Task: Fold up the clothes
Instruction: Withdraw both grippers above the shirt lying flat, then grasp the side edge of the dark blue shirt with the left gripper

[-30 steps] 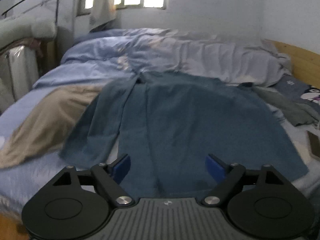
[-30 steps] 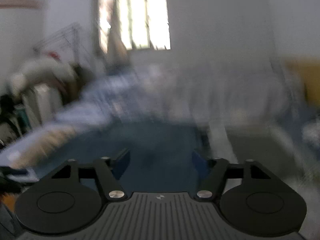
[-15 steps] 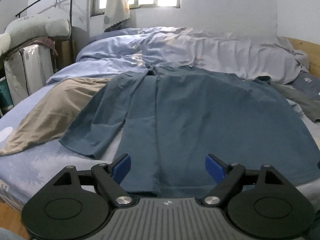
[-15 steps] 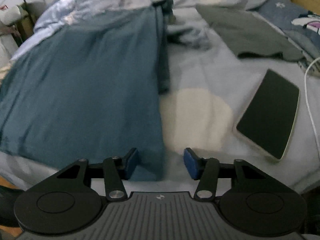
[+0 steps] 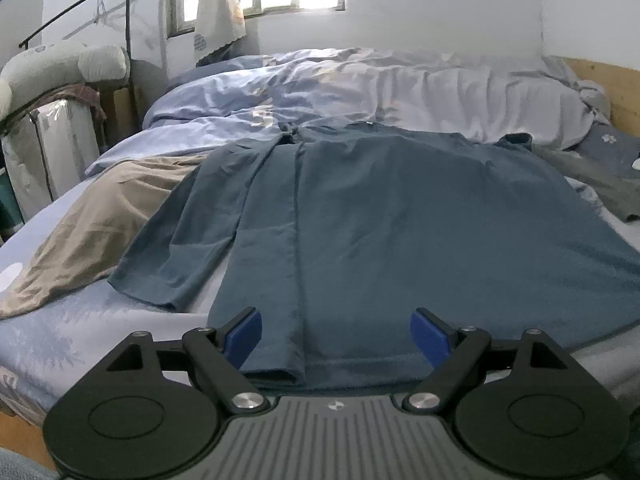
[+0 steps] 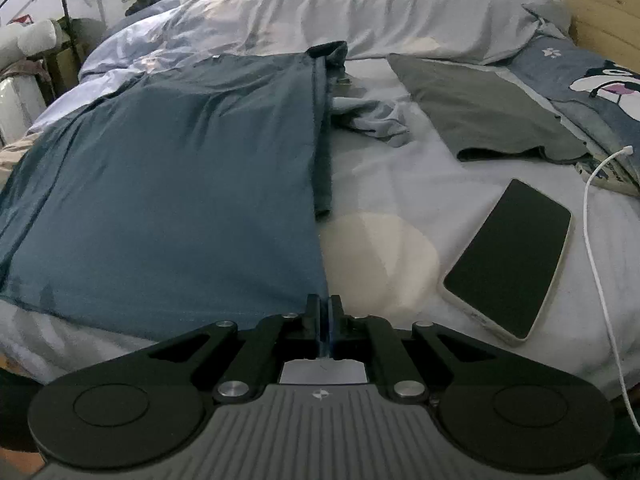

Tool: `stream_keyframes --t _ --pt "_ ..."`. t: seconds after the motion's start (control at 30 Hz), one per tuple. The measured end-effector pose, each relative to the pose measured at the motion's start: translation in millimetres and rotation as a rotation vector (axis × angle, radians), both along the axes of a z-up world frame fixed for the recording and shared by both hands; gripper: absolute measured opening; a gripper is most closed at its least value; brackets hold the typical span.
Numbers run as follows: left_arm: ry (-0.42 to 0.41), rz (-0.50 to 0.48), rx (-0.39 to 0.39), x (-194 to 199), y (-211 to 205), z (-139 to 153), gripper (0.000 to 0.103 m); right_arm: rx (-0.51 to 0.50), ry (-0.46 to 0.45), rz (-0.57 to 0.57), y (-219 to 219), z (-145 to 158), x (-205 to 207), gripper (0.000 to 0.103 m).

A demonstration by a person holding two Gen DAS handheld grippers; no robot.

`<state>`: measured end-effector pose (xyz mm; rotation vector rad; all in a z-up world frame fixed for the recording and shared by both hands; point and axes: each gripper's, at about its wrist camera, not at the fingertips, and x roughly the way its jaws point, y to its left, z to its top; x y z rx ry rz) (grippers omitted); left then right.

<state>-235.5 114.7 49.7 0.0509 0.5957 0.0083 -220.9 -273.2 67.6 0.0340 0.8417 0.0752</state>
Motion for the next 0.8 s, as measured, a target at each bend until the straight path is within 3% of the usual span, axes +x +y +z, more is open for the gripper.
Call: stream_keyframes --t 0.2,0.27,0.3,0.37,0.43,0.63,0.8 --pt "0.046 0.048 0.104 17 -5 -16 0.083 -0.011 0.035 0.006 3 -6 4 0.003" --pt "0.082 0.060 0.132 23 -3 -25 0.074 -0.009 0.038 0.005 3 -7 5 0.003" --pt "0.103 0.070 0.136 27 -1 -29 0.060 -0.009 0.040 0.004 3 -7 5 0.003" --pt "0.107 0.090 0.106 28 5 -31 0.049 -0.007 0.043 0.002 3 -7 6 0.003" --pt "0.092 0.124 0.089 27 12 -28 0.005 -0.006 0.045 0.000 4 -7 7 0.003" --pt "-0.037 0.285 -0.065 9 57 -2 0.003 -0.010 0.047 0.003 10 -6 16 0.003" --pt "-0.146 0.468 -0.242 -6 114 20 0.002 -0.019 0.052 0.003 14 -7 19 0.003"
